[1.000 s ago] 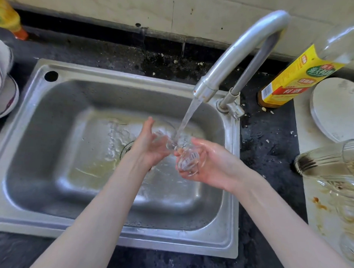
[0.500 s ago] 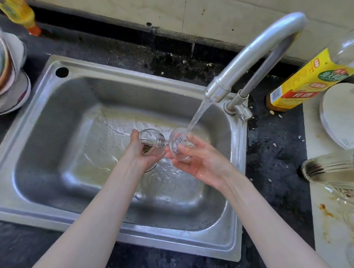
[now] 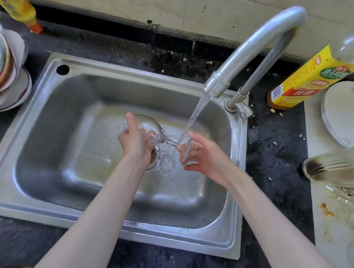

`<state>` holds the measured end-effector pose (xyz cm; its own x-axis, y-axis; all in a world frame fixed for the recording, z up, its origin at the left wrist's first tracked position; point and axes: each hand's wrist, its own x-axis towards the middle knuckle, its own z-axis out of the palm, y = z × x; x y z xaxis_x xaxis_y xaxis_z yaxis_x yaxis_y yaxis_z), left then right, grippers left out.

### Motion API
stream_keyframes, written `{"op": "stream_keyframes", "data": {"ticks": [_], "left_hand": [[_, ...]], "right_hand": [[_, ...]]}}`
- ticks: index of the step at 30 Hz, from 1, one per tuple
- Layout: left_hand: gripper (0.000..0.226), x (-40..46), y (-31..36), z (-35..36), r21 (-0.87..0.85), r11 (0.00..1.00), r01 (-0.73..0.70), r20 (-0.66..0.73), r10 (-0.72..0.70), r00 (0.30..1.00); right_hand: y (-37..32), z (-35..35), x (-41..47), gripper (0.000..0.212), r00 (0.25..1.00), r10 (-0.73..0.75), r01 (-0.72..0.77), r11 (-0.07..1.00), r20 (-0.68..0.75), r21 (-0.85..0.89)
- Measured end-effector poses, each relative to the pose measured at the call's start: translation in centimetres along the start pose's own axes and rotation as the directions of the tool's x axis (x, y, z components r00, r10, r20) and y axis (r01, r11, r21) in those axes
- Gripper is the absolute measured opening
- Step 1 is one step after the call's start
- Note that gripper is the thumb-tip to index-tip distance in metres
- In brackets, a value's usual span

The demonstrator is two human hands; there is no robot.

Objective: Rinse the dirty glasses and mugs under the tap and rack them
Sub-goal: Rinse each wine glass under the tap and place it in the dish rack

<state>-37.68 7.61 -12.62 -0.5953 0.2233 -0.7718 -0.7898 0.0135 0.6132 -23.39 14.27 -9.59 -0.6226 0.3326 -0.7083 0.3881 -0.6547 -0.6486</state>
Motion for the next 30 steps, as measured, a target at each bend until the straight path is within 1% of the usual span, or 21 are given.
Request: {"op": "stream_keyframes", "data": {"ticks": [2,3,4,5,6,7,8,9,10,11,13,14,16,18,20,21,23,25,27,29,30], "left_hand": [[0.049,-1.1,0.3,0.4,0.049,0.992,-0.112,0.044,0.110,0.993],[0.055,-1.6,0.2,0.7,0.091,0.982,-0.163,0.067,0.157,0.985],[0.056,-2.2,0.1,1.1,0.148,0.967,-0.210,0.079,0.200,0.977],[0.058,-2.7,-0.1,1.5,0.197,0.950,-0.240,0.082,0.228,0.970],[0.059,-3.2,-0.3,1.8,0.222,0.938,-0.267,0.089,0.253,0.963],[0.062,-3.5,-0.5,2.1,0.221,0.931,-0.290,0.104,0.273,0.956],[0.064,-3.8,-0.5,2.3,0.204,0.929,-0.310,0.138,0.286,0.948],[0.068,-3.9,-0.4,2.4,0.178,0.930,-0.320,0.189,0.287,0.939],[0.074,-3.7,-0.2,2.4,0.150,0.937,-0.315,0.262,0.270,0.927],[0.078,-3.6,0.1,2.3,0.132,0.946,-0.297,0.359,0.234,0.904],[0.080,-2.9,0.7,1.9,0.104,0.965,-0.242,0.590,0.136,0.796],[0.076,-2.6,1.0,1.7,0.108,0.972,-0.210,0.690,0.078,0.720],[0.073,-2.1,1.3,1.2,0.146,0.980,-0.133,0.808,-0.041,0.587],[0.076,-2.0,1.4,0.9,0.149,0.987,-0.051,0.838,-0.099,0.537],[0.074,-2.2,1.5,1.0,0.151,0.984,-0.090,0.834,-0.078,0.546],[0.071,-2.5,1.4,1.2,0.166,0.974,-0.154,0.809,-0.045,0.587],[0.069,-3.2,1.1,1.7,0.195,0.944,-0.267,0.702,0.056,0.710],[0.071,-3.8,0.5,1.9,0.249,0.882,-0.400,0.588,0.191,0.786],[0.067,-5.0,-0.2,1.9,0.317,0.776,-0.545,0.565,0.307,0.766],[0.062,-6.4,-0.9,2.0,0.321,0.703,-0.635,0.599,0.368,0.711],[0.059,-7.1,-1.2,2.1,0.296,0.703,-0.647,0.612,0.380,0.693]], "right_hand": [[-0.9,-0.7,0.0,0.016,0.996,0.022,0.006,0.955,0.089,-0.296],[-1.2,-0.5,-0.1,0.013,0.995,0.023,0.029,0.873,0.099,-0.487],[-1.3,0.0,0.0,0.013,0.996,0.004,0.056,0.744,0.088,-0.666],[-1.1,0.6,0.1,0.016,0.997,-0.051,0.077,0.567,0.059,-0.820],[-0.6,1.2,0.3,0.019,0.988,-0.153,0.066,0.339,0.014,-0.938],[0.0,1.7,0.5,0.025,0.958,-0.285,0.004,0.102,-0.025,-0.995],[0.6,1.9,0.5,0.032,0.916,-0.400,-0.051,-0.025,-0.037,-0.998],[1.1,2.0,0.5,0.038,0.883,-0.467,-0.059,-0.021,-0.043,-0.998],[1.3,1.9,0.4,0.039,0.873,-0.484,-0.029,0.059,-0.054,-0.998],[1.3,1.6,0.4,0.037,0.891,-0.449,0.045,0.229,-0.065,-0.972],[1.0,1.0,0.1,0.037,0.958,-0.285,0.188,0.686,-0.022,-0.703],[0.9,0.7,-0.1,0.039,0.977,-0.210,0.197,0.826,0.036,-0.529],[0.2,0.2,-0.8,0.037,0.972,-0.066,0.123,0.960,0.225,-0.250],[-0.3,-0.4,-1.5,0.031,0.912,0.004,0.042,0.994,0.409,-0.103],[-0.4,-0.4,-1.8,0.028,0.907,-0.014,0.081,0.986,0.420,-0.144],[-0.3,-0.3,-1.7,0.028,0.934,-0.058,0.146,0.963,0.353,-0.228],[0.0,0.0,-1.2,0.031,0.964,-0.194,0.251,0.887,0.182,-0.388],[0.5,0.1,-0.5,0.050,0.963,-0.259,0.264,0.868,0.070,-0.421],[0.9,0.5,-0.1,0.072,0.944,-0.330,0.315,0.903,-0.003,-0.294],[1.4,1.4,0.5,0.074,0.891,-0.438,0.423,0.896,-0.119,-0.136],[1.4,2.0,0.8,0.075,0.864,-0.462,0.451,0.887,-0.199,-0.101]]}}
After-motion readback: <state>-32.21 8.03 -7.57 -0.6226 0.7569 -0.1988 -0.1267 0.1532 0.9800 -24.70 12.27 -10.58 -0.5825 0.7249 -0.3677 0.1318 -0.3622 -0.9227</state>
